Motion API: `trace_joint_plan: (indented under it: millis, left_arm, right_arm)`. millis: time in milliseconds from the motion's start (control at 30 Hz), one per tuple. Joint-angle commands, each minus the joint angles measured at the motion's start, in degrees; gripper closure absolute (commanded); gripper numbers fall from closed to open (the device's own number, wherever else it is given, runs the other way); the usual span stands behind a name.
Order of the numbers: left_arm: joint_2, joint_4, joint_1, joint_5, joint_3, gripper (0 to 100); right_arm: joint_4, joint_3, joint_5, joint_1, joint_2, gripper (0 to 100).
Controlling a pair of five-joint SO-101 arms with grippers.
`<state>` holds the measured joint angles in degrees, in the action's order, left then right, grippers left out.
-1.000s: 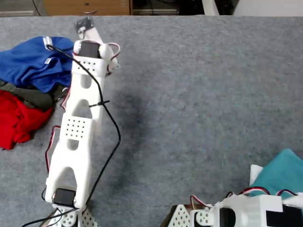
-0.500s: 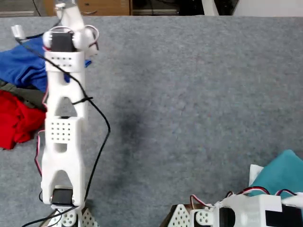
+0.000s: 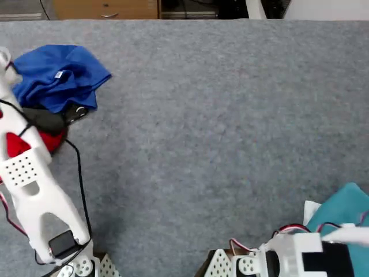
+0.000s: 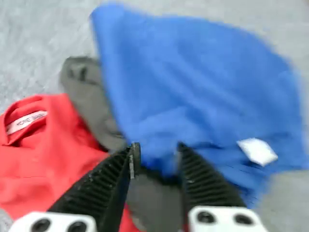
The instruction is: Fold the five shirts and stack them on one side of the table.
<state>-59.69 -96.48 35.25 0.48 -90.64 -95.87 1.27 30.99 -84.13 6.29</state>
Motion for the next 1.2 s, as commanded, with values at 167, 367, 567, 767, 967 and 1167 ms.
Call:
trace_joint_plan:
  millis: [167,367,567,767,967,1167]
  left_arm:
    - [-11.6,5.2,1.1,-3.9,-0.2,81]
    - [-11.3,4.9,-1.2,-3.7,-5.5,95]
    - [-4.2,0.8,-3.5,-3.7,-5.2,98]
    - [4.6,-3.5,-7.3,-3.7,-5.2,98]
    - [16.2,-3.8,-10.5,-3.6,-5.2,98]
    - [28.6,-3.0,-9.8,4.3,-5.0,98]
  right_arm:
    - [-4.1,-2.2,-7.8,13.0,9.0,68.4]
    - [-4.1,-1.5,-10.0,15.8,12.5,68.4]
    - [-4.1,3.4,-9.8,15.4,14.2,68.4]
    - [-4.0,6.2,-10.0,15.7,16.1,68.4]
    - [-3.9,7.1,-10.1,15.7,16.9,68.4]
    - [-3.9,8.7,-10.0,15.7,17.0,68.4]
